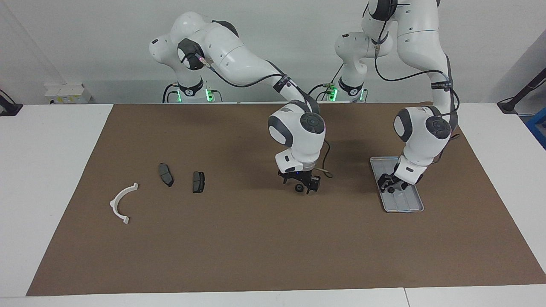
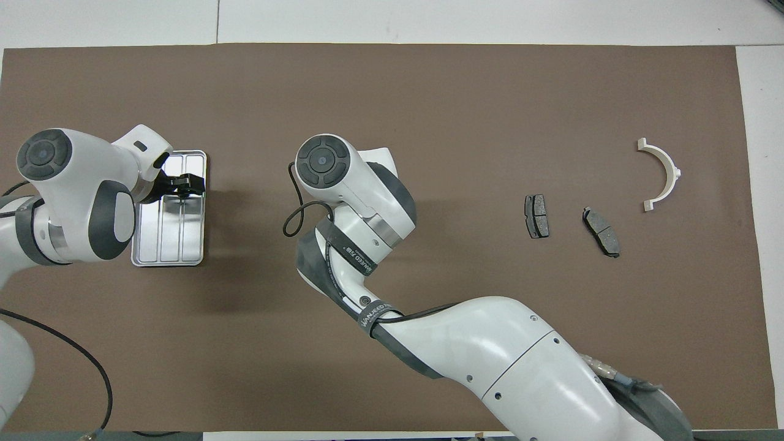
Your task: Place bearing gear from tray to pile
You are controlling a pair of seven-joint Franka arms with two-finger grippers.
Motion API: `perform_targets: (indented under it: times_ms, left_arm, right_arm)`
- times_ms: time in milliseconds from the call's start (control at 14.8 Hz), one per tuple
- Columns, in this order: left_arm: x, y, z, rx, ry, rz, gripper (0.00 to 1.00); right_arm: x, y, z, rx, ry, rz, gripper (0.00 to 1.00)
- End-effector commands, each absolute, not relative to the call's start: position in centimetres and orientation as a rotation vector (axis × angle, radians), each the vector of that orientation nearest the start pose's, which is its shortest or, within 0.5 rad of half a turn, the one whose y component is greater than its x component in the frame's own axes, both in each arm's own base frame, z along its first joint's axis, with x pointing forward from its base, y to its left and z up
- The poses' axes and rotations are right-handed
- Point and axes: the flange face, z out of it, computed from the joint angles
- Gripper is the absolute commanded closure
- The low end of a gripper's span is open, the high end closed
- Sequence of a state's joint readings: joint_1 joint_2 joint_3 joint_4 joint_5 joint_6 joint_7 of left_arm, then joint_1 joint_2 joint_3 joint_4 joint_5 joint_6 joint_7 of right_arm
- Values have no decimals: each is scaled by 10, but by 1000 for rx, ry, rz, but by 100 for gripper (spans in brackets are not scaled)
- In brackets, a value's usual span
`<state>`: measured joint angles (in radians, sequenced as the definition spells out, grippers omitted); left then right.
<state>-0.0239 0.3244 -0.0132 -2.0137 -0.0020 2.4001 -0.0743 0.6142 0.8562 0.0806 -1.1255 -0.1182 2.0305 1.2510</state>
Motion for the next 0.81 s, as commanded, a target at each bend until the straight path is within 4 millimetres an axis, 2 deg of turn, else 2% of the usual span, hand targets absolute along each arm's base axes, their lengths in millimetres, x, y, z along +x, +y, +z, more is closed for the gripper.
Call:
perform_targets:
  times_ms: [0, 68, 203, 338, 405, 608, 743]
  left_arm:
    - [598, -30, 298, -3145, -41, -116, 31]
    - [597, -31, 296, -3145, -41, -125, 33]
    - [593, -31, 291, -3145, -41, -125, 52]
    - [594, -30, 292, -3145, -33, -118, 86]
    - [595, -30, 294, -3145, -29, -118, 100]
    - [608, -27, 313, -3145, -33, -120, 100]
    - [622, -22, 345, -3144, -40, -87, 100]
  right_arm:
    - [618, 474, 298, -2914, 893, -66, 0]
    - [618, 474, 297, -2917, 889, -65, 0]
    - [620, 472, 296, -2929, 846, -69, 0]
    - [621, 467, 291, -2928, 835, -68, 0]
    - [619, 466, 288, -2939, 831, -60, 0]
    - [616, 459, 284, -2996, 782, -15, 0]
    - [606, 462, 279, -3054, 768, 46, 0]
